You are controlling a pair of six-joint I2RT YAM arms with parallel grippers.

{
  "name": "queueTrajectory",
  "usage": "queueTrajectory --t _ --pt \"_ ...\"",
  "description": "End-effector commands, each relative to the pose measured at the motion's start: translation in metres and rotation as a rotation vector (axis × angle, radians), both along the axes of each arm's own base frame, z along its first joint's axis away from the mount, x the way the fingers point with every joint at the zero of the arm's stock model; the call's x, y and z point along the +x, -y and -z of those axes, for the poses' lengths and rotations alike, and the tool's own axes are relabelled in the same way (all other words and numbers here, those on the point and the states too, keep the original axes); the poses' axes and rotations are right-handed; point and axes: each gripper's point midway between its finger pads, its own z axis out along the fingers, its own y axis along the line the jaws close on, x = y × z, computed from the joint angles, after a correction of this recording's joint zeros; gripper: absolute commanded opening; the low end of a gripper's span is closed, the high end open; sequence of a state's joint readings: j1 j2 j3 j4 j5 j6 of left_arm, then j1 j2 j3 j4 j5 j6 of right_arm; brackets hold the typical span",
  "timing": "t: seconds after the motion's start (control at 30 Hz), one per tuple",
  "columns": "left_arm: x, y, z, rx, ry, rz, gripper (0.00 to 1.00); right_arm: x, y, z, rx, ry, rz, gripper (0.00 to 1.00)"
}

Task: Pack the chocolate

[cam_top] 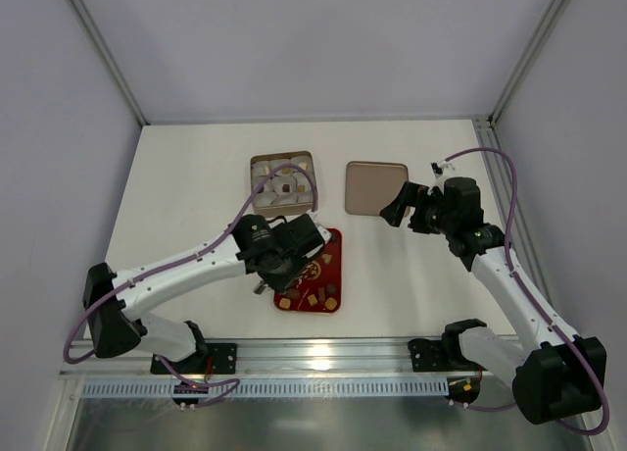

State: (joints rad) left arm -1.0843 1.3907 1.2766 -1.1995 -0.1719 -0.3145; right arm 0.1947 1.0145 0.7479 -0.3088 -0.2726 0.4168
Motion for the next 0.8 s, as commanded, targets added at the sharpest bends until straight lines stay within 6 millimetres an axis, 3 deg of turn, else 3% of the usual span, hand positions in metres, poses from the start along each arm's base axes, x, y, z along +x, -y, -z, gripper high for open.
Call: queueTrajectory --t 0.0,0.5,0.77 --pt "0.009 0.008 -0.022 -0.064 0.062 -0.02 0.23 0.005 -0.002 -0.018 -0.004 0.065 -0.01 1.0" --pt "0.018 0.007 -0.043 -0.133 0.116 -0.072 0.22 0.005 -0.003 -0.019 -0.001 0.064 -0.013 1.0" --pt "0.042 0.006 -0.065 -0.186 0.167 -0.143 0.22 0.005 -0.003 -0.018 0.0 0.062 -0.012 1.0"
